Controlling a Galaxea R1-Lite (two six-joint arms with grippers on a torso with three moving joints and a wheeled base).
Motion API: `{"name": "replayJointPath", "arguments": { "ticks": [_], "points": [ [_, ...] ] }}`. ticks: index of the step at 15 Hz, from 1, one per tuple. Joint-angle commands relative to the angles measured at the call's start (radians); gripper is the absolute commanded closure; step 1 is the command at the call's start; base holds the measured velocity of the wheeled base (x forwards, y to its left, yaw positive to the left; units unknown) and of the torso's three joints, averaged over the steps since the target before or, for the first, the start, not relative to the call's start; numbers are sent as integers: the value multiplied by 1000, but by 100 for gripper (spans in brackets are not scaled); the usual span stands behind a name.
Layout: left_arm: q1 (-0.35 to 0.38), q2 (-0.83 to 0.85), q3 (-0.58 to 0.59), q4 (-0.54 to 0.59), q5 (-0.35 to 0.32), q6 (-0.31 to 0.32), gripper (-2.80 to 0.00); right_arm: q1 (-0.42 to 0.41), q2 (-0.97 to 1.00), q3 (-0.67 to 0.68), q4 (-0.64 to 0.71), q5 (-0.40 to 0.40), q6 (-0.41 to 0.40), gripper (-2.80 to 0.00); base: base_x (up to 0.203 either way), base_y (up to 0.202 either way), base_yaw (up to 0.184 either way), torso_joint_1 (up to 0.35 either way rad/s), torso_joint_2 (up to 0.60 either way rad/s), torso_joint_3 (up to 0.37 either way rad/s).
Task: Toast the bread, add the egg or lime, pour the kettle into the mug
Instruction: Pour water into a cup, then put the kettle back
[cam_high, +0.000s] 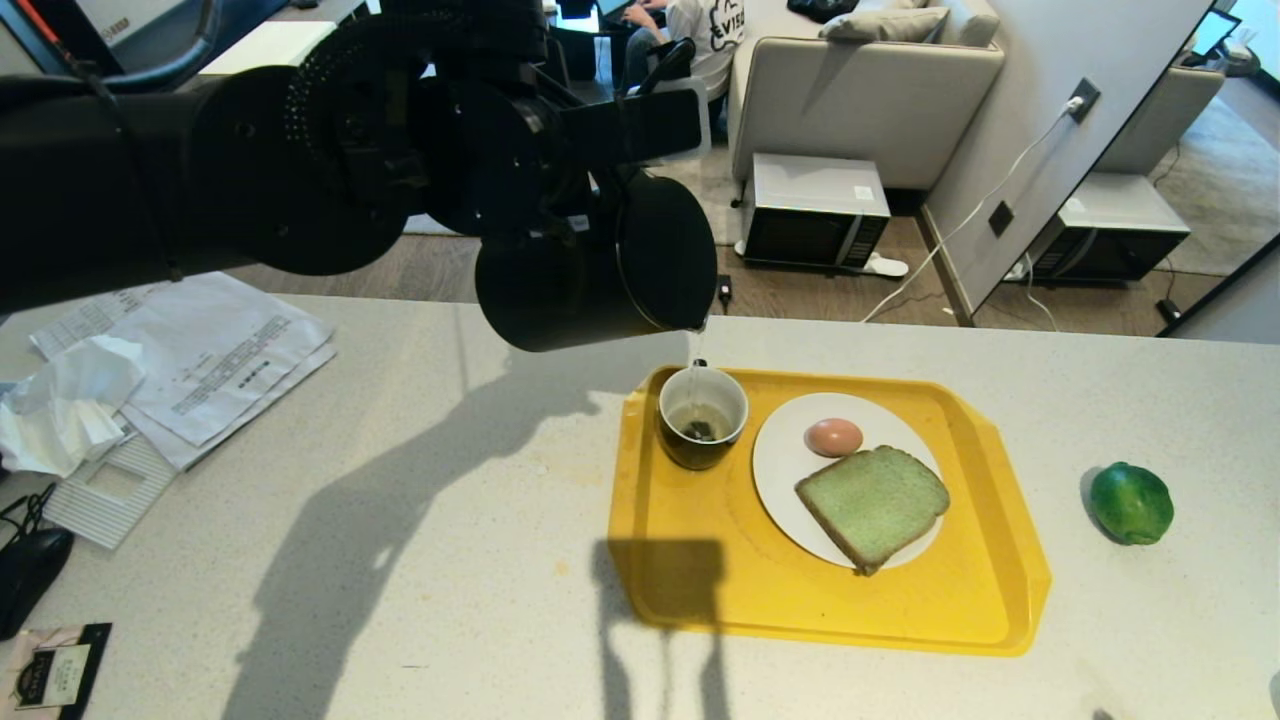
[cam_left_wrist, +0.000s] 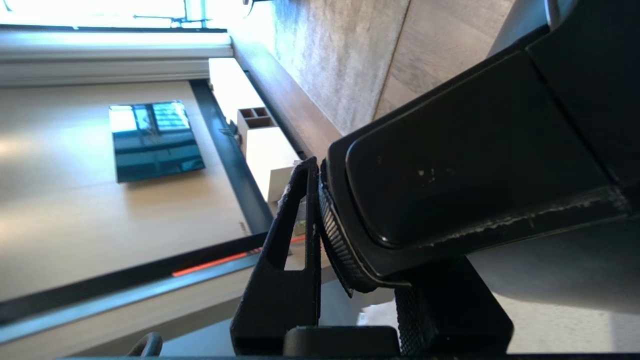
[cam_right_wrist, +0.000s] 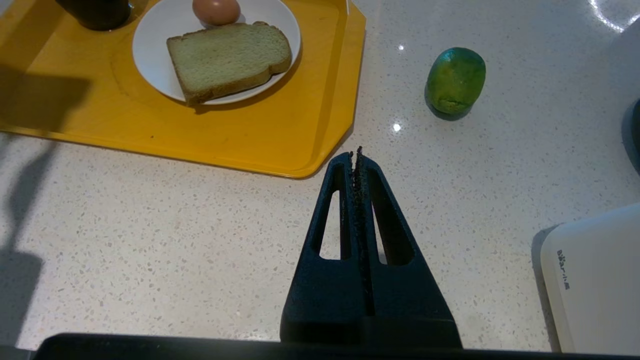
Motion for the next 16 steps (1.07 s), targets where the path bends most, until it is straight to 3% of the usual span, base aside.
{"name": "replayJointPath", "arguments": {
  "ticks": [1, 7, 11, 14, 16],
  "points": [
    [-3, -44, 54, -1, 3, -52, 0, 0, 1, 0, 0, 0, 0, 0, 0, 0, 0, 0, 0, 0],
    [-2, -192, 245, -5, 6, -251, 0, 0, 1, 0, 0, 0, 0, 0, 0, 0, 0, 0, 0, 0],
    [19, -296, 374, -9, 7, -423, 0, 0, 1, 0, 0, 0, 0, 0, 0, 0, 0, 0, 0, 0],
    [66, -388, 519, -11, 3, -615, 0, 0, 1, 0, 0, 0, 0, 0, 0, 0, 0, 0, 0, 0],
    [97, -424, 615, -13, -6, -819, 0, 0, 1, 0, 0, 0, 0, 0, 0, 0, 0, 0, 0, 0]
  ]
}}
